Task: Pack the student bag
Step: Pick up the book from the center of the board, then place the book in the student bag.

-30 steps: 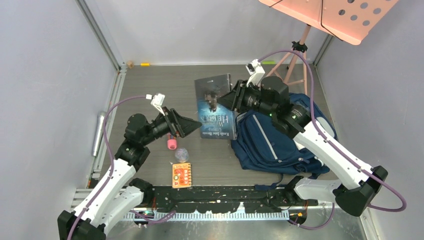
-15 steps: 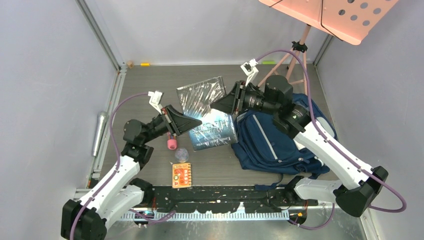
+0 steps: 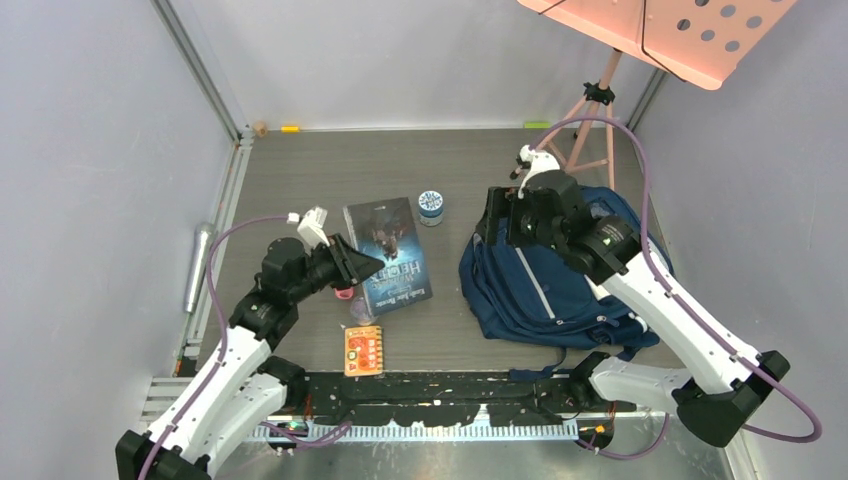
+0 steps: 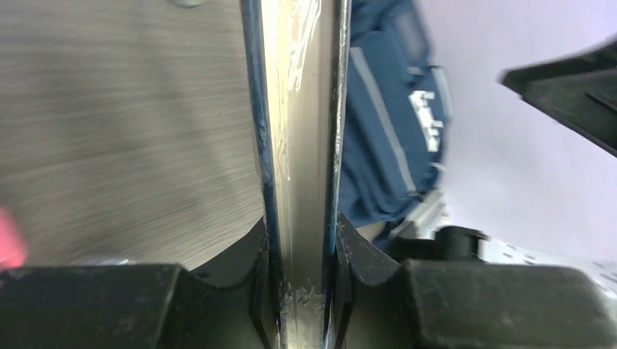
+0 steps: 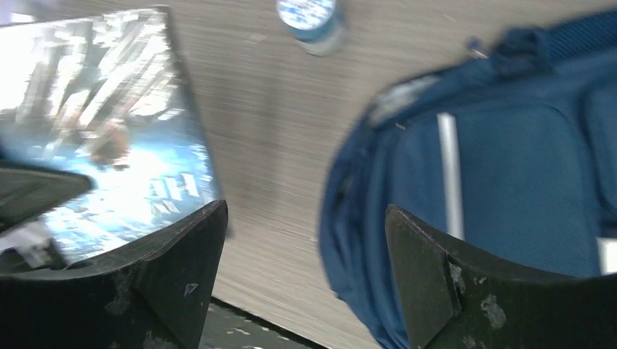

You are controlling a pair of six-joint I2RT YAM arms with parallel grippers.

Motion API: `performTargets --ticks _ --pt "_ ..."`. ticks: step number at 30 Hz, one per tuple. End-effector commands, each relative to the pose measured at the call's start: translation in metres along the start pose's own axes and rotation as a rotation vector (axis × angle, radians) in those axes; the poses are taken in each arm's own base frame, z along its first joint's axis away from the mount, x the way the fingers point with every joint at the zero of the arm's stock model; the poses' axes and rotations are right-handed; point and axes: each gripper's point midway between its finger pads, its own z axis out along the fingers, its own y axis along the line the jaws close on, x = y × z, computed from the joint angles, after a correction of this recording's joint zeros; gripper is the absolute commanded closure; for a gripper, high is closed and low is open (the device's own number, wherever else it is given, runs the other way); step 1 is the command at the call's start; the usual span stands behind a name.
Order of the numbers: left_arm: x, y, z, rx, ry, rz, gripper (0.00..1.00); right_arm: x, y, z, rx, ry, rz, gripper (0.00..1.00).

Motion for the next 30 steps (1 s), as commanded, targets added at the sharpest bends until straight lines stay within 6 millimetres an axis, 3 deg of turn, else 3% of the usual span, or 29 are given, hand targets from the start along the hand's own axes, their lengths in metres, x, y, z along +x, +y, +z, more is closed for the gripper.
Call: performTargets --ticks 1,6,14,21,25,30 --pt "-0.025 0.018 -0.014 -0.191 -0.082 0.063 1.00 0.043 -0.074 -0.007 0.374 0.150 -0.096 0.15" --pt "-0.014 0.029 -0.006 -0.214 -0.042 -0.001 1.00 0.082 -0.090 0.007 0.508 0.289 -0.203 0.16" --pt "-0.008 0.028 -0.001 -0.198 -0.006 -0.020 1.00 0.123 -0.095 0.042 0.568 0.420 -0.317 0.20" --pt "-0.006 0.022 -0.002 -0.175 0.013 -0.016 1.00 0.150 -0.107 0.067 0.625 0.495 -0.353 0.33" --pt "-0.004 0.019 -0.001 -0.163 0.056 0.027 1.00 0.153 -0.124 0.070 0.726 0.496 -0.392 0.46" --pt "0.007 0.008 0.005 -0.094 0.167 0.067 1.00 0.134 -0.138 0.063 0.852 0.458 -0.457 0.86"
